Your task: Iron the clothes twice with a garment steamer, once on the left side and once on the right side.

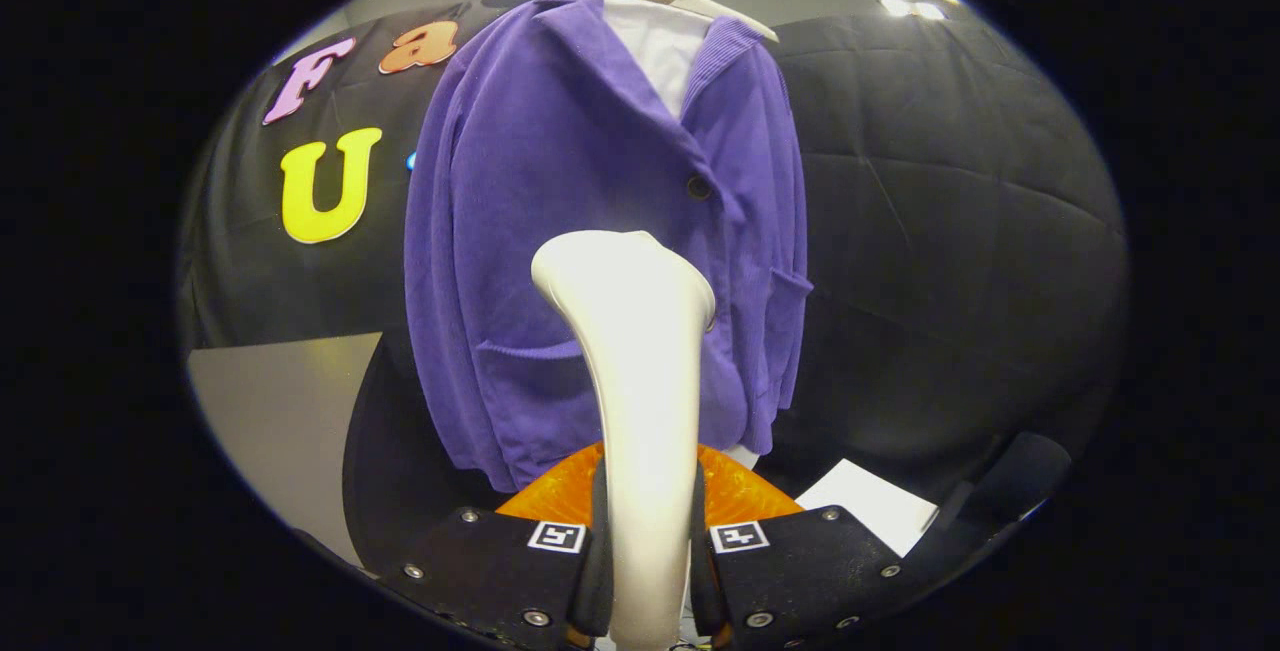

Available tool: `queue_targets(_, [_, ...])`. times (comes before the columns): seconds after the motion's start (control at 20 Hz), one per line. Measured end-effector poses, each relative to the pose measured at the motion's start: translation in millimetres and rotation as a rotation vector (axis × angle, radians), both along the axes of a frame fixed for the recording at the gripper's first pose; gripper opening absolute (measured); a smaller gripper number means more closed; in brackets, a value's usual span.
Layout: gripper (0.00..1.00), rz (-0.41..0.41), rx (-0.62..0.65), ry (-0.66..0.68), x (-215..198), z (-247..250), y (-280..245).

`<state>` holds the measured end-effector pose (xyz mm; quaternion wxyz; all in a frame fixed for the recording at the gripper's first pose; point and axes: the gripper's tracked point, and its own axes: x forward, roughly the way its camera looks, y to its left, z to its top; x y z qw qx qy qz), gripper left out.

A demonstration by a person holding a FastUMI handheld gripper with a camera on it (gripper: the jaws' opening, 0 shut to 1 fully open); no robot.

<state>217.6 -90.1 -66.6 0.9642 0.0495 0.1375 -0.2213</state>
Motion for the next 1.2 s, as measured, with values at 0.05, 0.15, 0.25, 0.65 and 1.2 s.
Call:
queue_targets(0.05, [0.31, -0.015, 0.005, -0.015, 1.2, 11.7, -5.5])
queue_targets(0.15, [0.31, -0.036, 0.011, -0.042, 5.1, 32.6, -18.6])
queue_targets(0.25, [0.31, -0.044, 0.004, -0.066, 10.4, 53.2, -30.7])
queue_targets(0.65, [0.31, 0.007, -0.037, -0.185, 19.0, 143.5, -77.1])
queue_targets(1.2, [0.30, 0.034, 0.022, -0.353, 47.0, 201.9, -131.0])
